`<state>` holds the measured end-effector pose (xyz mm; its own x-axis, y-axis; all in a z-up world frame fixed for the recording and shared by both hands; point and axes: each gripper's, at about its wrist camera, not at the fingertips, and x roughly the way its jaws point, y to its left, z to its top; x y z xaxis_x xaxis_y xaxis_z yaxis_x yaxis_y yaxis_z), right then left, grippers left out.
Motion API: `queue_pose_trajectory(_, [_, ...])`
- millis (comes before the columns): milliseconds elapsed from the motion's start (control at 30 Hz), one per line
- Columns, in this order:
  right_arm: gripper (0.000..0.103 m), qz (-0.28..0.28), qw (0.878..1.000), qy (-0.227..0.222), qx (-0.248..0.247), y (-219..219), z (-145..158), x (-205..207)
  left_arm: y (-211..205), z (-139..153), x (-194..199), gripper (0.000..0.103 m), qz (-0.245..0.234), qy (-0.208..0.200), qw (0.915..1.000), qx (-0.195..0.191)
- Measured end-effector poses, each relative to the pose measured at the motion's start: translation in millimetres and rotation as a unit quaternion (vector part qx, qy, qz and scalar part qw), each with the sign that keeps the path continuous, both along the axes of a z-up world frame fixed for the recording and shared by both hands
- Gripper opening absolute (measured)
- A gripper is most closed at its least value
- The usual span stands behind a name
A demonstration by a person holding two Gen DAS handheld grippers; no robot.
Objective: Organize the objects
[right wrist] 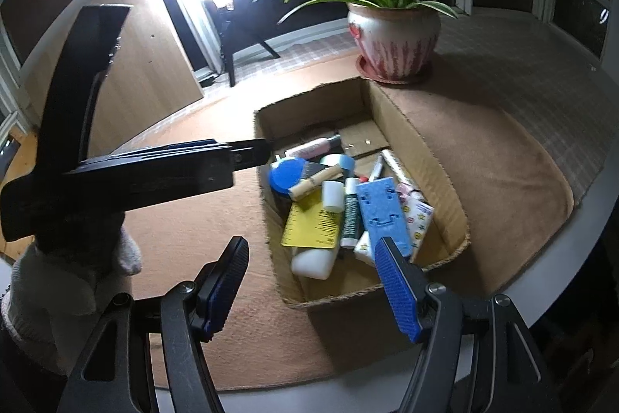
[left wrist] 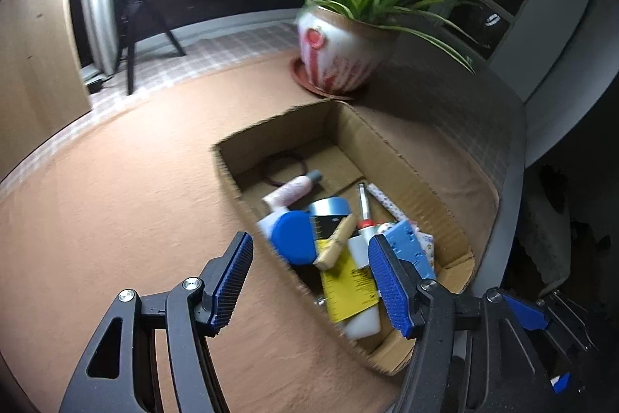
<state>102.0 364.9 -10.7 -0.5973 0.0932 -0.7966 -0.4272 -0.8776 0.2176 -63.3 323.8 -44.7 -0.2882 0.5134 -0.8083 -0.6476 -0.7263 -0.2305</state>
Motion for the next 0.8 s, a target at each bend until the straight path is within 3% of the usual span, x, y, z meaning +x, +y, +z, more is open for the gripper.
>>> queue_pose_trajectory(333, [0.064, 0.045, 0.999, 0.006, 0.004, -39.4, 6.3, -27.8, -93.0, 17.8, 4.0, 0.071, 0.074, 0.017, 0.9971, 0.002])
queue_pose_trajectory(800, [0.064, 0.124, 0.992, 0.014, 0.023, -112.5, 12.8, -64.6, -234.9, 43.1, 40.3, 0.090, 0.198, 0.051, 0.9789, -0.006])
